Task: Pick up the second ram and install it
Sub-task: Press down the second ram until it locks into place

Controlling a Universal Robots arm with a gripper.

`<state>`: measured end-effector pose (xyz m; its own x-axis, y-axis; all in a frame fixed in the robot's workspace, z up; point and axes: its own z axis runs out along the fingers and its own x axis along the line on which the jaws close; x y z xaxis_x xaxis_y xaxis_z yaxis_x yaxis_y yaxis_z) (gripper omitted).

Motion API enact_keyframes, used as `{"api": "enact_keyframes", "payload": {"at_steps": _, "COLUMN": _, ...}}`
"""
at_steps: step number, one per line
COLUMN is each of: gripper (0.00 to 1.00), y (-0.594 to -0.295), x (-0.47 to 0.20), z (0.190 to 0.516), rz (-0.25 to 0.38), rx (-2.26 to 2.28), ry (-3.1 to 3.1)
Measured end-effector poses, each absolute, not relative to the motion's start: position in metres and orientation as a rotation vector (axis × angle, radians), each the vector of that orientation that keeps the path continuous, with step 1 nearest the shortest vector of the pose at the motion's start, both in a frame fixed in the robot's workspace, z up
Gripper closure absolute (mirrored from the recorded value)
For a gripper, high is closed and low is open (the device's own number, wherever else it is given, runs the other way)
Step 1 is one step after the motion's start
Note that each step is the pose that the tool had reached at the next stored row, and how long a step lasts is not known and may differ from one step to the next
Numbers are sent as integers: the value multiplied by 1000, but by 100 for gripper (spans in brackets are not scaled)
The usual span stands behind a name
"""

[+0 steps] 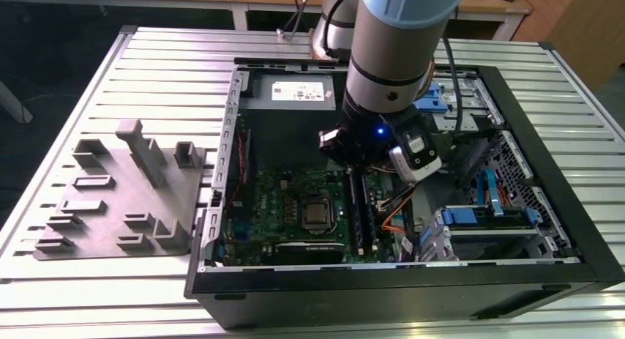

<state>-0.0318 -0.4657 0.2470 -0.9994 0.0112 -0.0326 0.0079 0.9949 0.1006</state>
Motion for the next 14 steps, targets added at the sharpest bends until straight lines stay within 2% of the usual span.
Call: {"api": "enact_keyframes", "payload": {"at_steps": 14, "gripper": 93, "y": -455, "x": -33, "z": 237, "rz": 156, "rx": 19, "ry": 3104}}
